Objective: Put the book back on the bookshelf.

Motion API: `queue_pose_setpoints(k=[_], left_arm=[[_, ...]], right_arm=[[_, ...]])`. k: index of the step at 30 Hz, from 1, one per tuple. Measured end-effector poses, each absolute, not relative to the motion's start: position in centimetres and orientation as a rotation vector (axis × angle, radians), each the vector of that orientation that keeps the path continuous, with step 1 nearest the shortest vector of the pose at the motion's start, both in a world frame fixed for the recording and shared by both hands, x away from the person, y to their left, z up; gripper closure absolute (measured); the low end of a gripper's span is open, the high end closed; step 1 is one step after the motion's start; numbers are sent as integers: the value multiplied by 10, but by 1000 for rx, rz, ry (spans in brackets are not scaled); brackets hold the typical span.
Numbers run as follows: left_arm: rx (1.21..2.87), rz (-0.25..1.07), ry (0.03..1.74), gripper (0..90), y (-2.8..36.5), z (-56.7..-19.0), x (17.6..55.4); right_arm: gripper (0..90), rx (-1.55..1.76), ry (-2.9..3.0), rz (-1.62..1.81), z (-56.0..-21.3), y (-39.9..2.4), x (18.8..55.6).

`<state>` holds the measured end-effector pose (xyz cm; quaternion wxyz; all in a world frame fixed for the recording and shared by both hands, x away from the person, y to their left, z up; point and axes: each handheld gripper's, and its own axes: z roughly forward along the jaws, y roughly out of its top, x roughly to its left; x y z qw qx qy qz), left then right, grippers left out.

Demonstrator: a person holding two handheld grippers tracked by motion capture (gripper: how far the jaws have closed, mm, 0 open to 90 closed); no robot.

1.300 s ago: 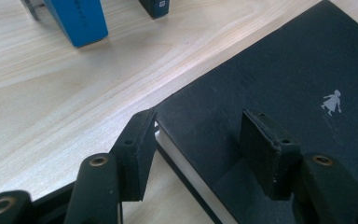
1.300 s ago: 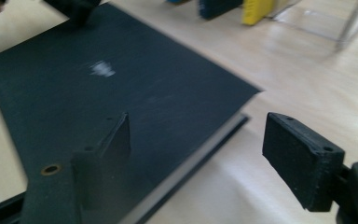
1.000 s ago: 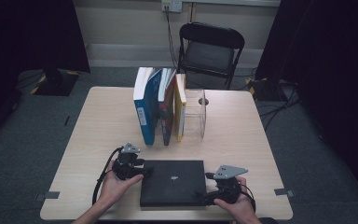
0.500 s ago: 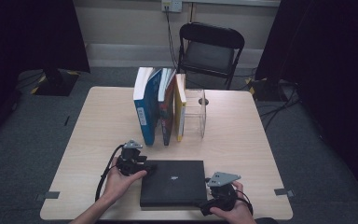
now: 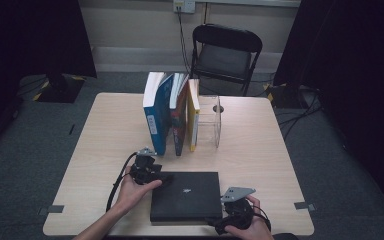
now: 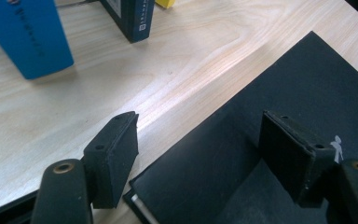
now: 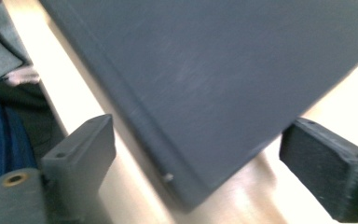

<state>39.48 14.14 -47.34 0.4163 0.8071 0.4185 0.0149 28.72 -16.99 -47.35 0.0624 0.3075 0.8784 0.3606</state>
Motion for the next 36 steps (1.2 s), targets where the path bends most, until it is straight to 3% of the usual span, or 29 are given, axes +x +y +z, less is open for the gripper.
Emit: queue_pose_setpoints(k=[12,15,16,18,36], left_arm=[[2075,45,1003,329,142,-469,391],[2079,41,1015,352,148,-467,388],[2075,41,1019,353,154,-467,383],[2072,45,1020,352,158,-468,380],[2131,-6,1046,357,169,-462,334]], right_arm=[[106,863,2691,952,-480,-161,290],[179,860,2677,960,-478,-164,292],[256,889,2651,973,-477,-168,297],[276,904,2637,977,-477,-169,300],[293,1020,2560,950,-477,-176,320]])
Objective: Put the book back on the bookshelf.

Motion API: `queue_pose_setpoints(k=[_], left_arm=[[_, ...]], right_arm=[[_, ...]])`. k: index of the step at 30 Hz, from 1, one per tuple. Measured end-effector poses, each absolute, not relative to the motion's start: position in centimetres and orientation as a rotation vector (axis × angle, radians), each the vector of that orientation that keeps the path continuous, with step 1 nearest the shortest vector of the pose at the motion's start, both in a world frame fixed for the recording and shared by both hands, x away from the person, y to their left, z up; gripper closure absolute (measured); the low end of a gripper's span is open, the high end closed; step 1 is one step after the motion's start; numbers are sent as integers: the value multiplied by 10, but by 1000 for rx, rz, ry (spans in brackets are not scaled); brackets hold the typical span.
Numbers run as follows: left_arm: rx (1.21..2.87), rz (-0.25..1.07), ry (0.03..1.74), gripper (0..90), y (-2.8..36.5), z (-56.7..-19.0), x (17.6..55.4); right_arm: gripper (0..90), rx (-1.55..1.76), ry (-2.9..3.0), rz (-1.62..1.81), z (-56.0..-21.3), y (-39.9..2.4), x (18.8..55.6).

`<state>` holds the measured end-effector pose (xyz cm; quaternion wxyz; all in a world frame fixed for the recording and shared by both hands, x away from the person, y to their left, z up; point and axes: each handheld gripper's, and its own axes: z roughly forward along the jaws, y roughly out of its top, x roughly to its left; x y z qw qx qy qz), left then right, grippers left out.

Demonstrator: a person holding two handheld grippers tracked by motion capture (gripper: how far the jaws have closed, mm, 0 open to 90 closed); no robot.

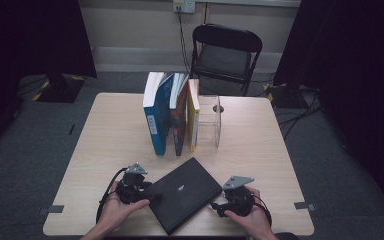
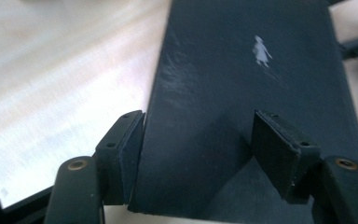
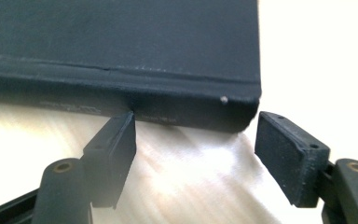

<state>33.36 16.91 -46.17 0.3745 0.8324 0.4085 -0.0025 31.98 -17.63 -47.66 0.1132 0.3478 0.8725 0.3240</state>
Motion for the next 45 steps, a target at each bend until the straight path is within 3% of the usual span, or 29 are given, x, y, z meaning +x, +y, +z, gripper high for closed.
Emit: queue_pose_setpoints(k=[3,7,10,16,22,45], left_arm=[[2129,-26,1045,376,172,-461,332],[2074,-55,1064,497,177,-463,341],[2096,-10,1008,513,170,-462,351],[2087,27,921,493,155,-466,359],[2063,-12,997,492,153,-466,360],[2172,-18,1047,465,158,-455,331]], right_arm=[[292,1049,2548,962,-477,-177,323],[310,1053,2545,968,-477,-176,321],[246,1044,2535,973,-477,-172,315],[333,1061,2541,1007,-475,-176,312],[412,1082,2518,989,-474,-175,318],[453,1115,2476,977,-474,-166,351]])
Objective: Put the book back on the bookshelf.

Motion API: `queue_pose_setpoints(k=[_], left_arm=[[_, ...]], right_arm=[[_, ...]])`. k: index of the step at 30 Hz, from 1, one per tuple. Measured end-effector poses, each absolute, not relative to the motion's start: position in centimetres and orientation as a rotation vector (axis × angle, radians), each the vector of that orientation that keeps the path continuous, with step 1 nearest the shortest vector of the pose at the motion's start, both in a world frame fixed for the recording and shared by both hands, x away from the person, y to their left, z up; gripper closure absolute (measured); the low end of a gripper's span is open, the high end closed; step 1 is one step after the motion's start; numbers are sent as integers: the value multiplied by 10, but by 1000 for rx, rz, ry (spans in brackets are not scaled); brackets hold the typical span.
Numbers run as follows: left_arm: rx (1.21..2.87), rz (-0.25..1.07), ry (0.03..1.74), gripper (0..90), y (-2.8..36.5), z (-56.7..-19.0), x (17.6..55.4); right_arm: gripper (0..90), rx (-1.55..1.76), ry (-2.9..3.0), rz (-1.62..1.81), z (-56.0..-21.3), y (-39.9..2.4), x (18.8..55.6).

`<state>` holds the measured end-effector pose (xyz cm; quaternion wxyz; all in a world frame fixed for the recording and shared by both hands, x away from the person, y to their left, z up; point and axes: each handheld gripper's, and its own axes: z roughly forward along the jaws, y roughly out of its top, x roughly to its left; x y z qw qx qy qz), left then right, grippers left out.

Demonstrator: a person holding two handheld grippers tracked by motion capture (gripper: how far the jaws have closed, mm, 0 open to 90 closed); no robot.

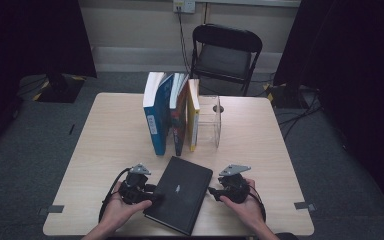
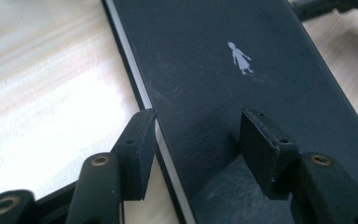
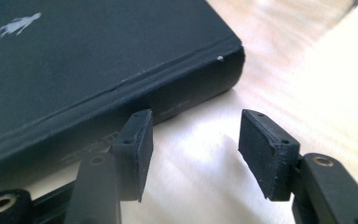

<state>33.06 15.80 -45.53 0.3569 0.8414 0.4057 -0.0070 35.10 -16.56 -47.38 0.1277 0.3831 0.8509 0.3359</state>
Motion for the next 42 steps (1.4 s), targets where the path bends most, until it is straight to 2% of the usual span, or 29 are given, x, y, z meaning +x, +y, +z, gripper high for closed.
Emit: queue_pose_setpoints(k=[8,9,14,18,20,21,32,37,39,42], left_arm=[[2166,-24,1055,454,160,-456,329],[2141,-60,1073,423,158,-459,335],[2149,-34,1084,341,146,-459,347],[2122,-78,1107,337,145,-462,358],[2116,-114,1105,346,145,-463,365],[2121,-146,1117,349,145,-463,369],[2110,-117,1162,343,158,-462,356],[2040,-145,1185,279,157,-471,367],[2037,-115,1183,255,154,-471,368],[2011,-120,1217,256,153,-472,372]], right_arm=[[453,1106,2462,974,-475,-160,364],[455,1113,2458,980,-474,-160,362],[448,1089,2473,1018,-472,-159,355],[457,1053,2484,1040,-471,-158,348],[445,1064,2490,1051,-471,-158,350],[408,1075,2498,1059,-471,-160,353],[439,1024,2471,1053,-472,-143,363],[417,1024,2456,1031,-474,-143,360],[393,1027,2464,1022,-475,-144,359],[383,1036,2479,1016,-478,-146,361]])
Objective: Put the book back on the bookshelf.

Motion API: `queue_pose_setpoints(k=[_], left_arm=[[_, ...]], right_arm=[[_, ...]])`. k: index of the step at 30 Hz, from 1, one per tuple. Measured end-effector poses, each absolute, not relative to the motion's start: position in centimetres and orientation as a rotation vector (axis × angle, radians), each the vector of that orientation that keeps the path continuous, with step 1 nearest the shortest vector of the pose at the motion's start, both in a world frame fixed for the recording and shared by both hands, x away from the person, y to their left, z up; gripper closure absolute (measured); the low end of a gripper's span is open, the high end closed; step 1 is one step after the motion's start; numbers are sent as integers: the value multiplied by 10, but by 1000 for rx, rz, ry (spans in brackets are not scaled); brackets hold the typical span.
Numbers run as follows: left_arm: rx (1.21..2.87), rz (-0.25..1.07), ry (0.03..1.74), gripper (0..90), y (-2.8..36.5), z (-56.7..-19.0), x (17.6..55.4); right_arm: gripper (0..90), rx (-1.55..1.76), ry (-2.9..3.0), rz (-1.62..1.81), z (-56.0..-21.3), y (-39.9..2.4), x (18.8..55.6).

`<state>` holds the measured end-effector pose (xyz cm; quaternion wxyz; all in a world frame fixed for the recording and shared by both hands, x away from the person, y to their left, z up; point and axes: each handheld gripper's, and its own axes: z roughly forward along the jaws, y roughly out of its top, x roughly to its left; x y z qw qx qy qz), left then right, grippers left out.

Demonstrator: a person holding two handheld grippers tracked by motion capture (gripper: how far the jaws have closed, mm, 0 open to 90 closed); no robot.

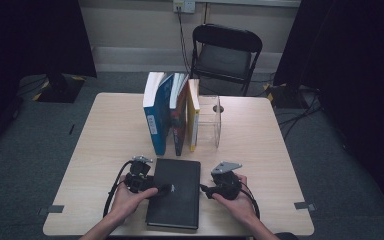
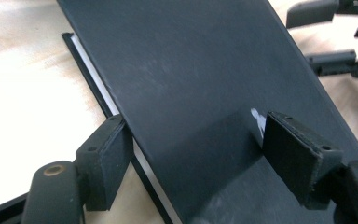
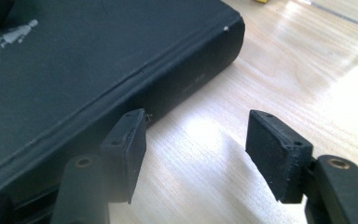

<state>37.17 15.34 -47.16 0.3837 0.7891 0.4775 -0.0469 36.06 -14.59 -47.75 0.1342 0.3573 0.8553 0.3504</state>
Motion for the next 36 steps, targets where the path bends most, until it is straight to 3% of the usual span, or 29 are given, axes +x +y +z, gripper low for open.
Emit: queue_pose_setpoints(k=[11,17,36], left_arm=[[1977,-162,1225,356,163,-471,374],[1930,-224,1230,366,169,-471,375],[1881,-241,1207,404,176,-460,361]], right_arm=[[361,1040,2483,1002,-479,-146,361],[362,1046,2483,1006,-480,-147,361],[359,1051,2481,1005,-480,-148,361]])
